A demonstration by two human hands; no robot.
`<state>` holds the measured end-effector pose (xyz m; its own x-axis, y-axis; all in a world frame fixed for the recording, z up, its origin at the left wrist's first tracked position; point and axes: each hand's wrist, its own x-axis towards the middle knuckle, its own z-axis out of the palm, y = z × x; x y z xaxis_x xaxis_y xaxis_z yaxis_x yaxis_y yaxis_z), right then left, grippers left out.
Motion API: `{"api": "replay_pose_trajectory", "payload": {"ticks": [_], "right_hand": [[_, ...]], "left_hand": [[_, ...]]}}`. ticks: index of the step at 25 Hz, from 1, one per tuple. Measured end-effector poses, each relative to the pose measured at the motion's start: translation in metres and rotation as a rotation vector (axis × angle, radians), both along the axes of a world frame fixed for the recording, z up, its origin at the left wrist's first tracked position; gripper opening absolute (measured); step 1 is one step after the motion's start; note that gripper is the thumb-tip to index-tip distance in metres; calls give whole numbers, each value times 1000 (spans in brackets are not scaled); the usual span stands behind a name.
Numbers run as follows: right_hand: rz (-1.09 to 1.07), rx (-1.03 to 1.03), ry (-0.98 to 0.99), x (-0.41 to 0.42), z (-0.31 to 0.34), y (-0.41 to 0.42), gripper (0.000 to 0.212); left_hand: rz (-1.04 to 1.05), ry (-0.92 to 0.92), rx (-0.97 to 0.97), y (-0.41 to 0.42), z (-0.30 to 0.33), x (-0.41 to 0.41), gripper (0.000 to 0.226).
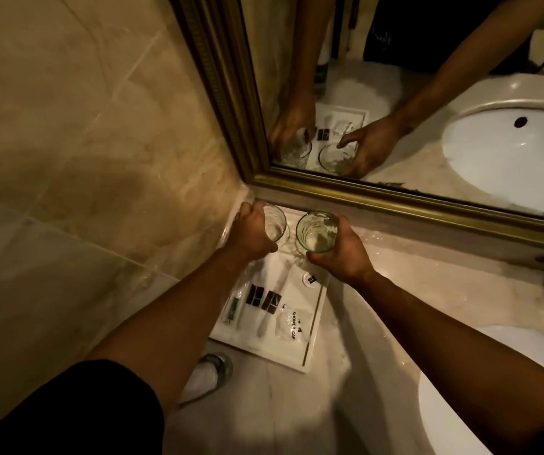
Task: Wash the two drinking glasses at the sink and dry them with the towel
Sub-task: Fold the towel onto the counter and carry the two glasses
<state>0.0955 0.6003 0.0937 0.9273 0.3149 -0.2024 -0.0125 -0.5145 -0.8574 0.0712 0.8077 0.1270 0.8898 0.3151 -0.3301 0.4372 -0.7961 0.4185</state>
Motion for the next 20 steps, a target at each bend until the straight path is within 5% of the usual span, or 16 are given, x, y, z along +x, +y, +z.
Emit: {"api": "replay_pose_trajectory", "payload": {"ticks": [20], "right_hand": [[59,4,105,3,-35,23,119]], "left_hand": [[-88,148,69,15,-21,7,118]]}}
